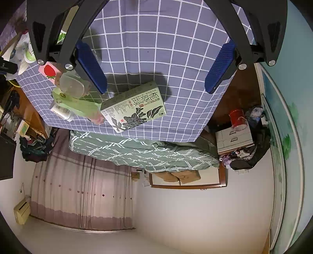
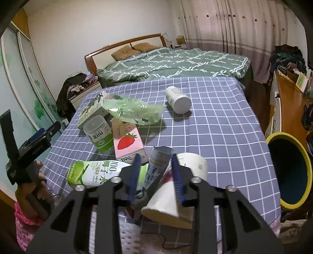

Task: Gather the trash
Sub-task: 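Grasp the small white tube from the table with the right gripper, then carry the tube over the bin and open the right gripper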

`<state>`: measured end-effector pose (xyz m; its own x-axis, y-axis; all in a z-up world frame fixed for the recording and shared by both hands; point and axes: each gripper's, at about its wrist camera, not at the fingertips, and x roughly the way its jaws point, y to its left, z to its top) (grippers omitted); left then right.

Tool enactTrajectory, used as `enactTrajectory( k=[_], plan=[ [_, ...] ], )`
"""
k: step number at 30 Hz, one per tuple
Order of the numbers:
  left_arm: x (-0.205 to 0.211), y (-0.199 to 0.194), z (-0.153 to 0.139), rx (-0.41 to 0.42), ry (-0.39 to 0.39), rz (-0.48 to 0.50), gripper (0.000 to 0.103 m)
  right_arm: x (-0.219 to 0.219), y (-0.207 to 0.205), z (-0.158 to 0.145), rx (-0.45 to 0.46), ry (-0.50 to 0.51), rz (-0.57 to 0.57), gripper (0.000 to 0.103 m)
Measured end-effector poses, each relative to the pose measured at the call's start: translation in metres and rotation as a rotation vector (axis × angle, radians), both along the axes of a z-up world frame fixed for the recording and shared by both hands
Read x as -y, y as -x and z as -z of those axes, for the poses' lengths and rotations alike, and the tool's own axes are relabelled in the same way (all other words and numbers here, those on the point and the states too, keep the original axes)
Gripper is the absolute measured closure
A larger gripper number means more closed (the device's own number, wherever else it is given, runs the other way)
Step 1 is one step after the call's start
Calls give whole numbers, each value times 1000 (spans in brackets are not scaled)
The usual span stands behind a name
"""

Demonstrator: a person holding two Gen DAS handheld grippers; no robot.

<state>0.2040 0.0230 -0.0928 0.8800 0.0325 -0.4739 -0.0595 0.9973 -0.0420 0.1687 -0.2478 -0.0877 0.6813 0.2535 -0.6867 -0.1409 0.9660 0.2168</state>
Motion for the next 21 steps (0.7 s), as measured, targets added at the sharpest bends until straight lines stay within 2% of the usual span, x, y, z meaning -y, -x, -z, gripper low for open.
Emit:
enactTrajectory(
  k=[4, 7, 17, 21],
  plan=[
    [1, 1, -1, 2, -9, 5, 5, 0, 2, -2, 11, -21, -11, 91],
    [4, 1, 0, 1, -19, 8, 5, -2, 8, -9, 33, -38, -18, 93],
    [6, 1, 1, -1, -25, 10, 5, 5, 32, -47, 137, -112, -48, 94],
    [8, 1, 1, -3, -29, 17, 5, 29, 39, -63, 193, -106, 11, 94]
  ],
)
